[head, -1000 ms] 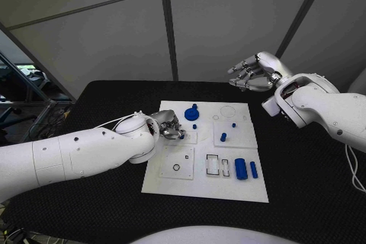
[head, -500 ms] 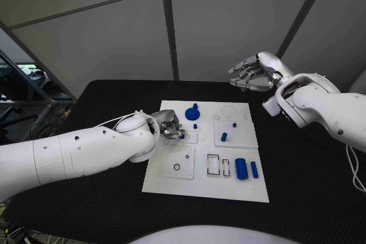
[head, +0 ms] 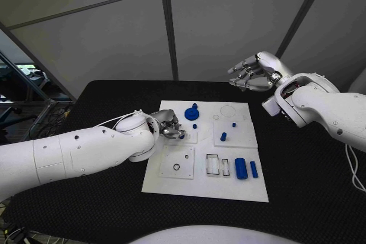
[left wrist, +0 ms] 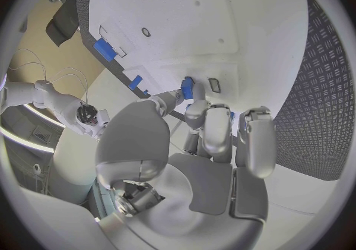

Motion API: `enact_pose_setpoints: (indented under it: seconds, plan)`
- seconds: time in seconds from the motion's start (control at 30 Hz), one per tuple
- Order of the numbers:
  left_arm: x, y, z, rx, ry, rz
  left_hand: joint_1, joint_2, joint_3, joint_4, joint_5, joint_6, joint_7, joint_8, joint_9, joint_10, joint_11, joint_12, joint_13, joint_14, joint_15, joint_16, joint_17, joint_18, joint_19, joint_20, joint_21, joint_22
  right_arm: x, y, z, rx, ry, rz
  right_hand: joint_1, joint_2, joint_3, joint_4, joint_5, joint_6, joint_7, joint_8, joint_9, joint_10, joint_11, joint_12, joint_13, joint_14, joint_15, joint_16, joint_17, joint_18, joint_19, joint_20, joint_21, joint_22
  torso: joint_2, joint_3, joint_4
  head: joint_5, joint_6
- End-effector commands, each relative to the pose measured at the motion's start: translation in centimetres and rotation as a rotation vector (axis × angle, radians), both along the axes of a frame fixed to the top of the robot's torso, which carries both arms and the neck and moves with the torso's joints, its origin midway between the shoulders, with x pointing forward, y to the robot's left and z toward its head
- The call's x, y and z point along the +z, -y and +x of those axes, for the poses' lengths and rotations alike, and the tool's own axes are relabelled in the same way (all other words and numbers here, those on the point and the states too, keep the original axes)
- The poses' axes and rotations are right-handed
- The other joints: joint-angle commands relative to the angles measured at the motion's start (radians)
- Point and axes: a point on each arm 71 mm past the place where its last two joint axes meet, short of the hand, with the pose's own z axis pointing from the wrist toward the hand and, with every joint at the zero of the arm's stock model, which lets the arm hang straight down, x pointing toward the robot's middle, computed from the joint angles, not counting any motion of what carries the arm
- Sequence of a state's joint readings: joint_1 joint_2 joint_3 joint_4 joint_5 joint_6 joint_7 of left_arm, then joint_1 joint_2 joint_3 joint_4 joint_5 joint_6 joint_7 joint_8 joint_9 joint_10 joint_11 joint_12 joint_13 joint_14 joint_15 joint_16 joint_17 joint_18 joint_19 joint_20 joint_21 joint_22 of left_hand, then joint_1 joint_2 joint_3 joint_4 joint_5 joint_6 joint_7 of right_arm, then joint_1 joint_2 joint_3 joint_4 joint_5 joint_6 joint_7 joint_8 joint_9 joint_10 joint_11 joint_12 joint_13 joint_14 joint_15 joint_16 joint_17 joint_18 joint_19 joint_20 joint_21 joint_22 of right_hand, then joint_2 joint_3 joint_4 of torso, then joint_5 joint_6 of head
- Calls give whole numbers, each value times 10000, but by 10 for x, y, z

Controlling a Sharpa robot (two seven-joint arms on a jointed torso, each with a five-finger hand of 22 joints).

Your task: Assemble the parts on the task board

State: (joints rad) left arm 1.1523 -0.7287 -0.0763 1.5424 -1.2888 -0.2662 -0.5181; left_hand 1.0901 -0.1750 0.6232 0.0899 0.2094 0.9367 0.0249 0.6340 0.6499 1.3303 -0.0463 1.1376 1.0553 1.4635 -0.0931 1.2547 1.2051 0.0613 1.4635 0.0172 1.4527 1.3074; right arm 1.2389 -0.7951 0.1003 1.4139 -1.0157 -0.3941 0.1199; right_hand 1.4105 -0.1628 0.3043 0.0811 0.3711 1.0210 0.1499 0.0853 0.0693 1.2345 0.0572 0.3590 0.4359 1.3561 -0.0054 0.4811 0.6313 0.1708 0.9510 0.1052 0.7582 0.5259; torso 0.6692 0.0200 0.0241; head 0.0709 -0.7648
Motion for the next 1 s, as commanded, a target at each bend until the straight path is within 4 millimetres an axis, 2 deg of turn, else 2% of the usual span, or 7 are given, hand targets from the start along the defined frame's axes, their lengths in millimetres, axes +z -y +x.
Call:
enact_pose_setpoints:
  seconds: [0.03,0.6,0.7,0.77,0.8,0.9,1.0]
  plan:
    - [-5,1,-2,-90,-375,133,-147,6,505,-630,28,119,-22,-75,-17,98,10,87,53,279,-81,18,6,-229,410,-77,60,847,2,-1,0,93,50,14,-126,-9,12,70,32,61,15,-54,-5,70,27,-45,-16,80,-13,-51,9,108,50,28,-64,-13,11,3,1,1,-8]
    - [-7,2,1,-100,-444,213,39,-47,241,-765,106,274,-105,-132,-34,201,-61,269,269,282,-134,20,14,-253,459,-124,130,973,2,-1,0,80,37,14,-126,-9,12,70,32,61,15,-54,-5,70,27,-45,-16,80,-13,-51,9,108,50,28,-64,-13,8,6,3,2,-64]
    - [-7,2,1,-127,-494,258,199,-39,286,-884,335,316,-127,-141,-14,247,-87,326,339,282,-156,19,16,-267,485,-145,171,1042,2,-1,0,80,32,12,-130,-6,18,69,41,63,13,-54,-4,70,24,-49,-20,86,-15,-66,15,109,52,28,-71,-16,11,4,-6,0,-78]
    - [-7,2,1,-143,-519,279,306,-63,374,-985,904,326,-111,-147,23,270,-93,333,363,283,-159,19,20,-273,496,-167,187,1074,2,-1,0,77,28,9,-130,-6,18,69,41,63,13,-54,-4,70,24,-49,-20,86,-15,-66,15,109,52,28,-71,-16,10,2,-7,1,-80]
    - [-8,2,1,-153,-531,289,369,-75,421,-1045,1067,328,-114,-138,50,276,-90,328,365,283,-167,19,21,-277,503,-166,197,1092,1,-1,0,75,26,7,-130,-6,18,69,41,63,13,-54,-4,70,24,-49,-20,86,-15,-66,15,109,52,28,-71,-16,9,1,-3,-7,-91]
    - [-8,3,1,-172,-543,293,470,-102,520,-1148,1327,330,-97,-118,113,292,-86,311,362,283,-164,15,21,-283,512,-164,211,1121,2,0,-1,71,23,5,-132,-5,19,70,45,64,12,-54,-4,70,23,-50,-21,88,-15,-70,17,110,53,28,-73,-17,9,-7,17,-25,-101]
    - [-7,4,0,-175,-518,264,518,-129,565,-1201,1427,336,-88,-109,146,315,-82,321,382,284,-163,17,24,-288,522,-162,227,1149,2,-1,-1,77,24,6,-132,-5,19,70,45,64,12,-54,-4,70,23,-50,-21,88,-15,-70,17,110,53,28,-73,-17,3,-5,20,-11,-119]
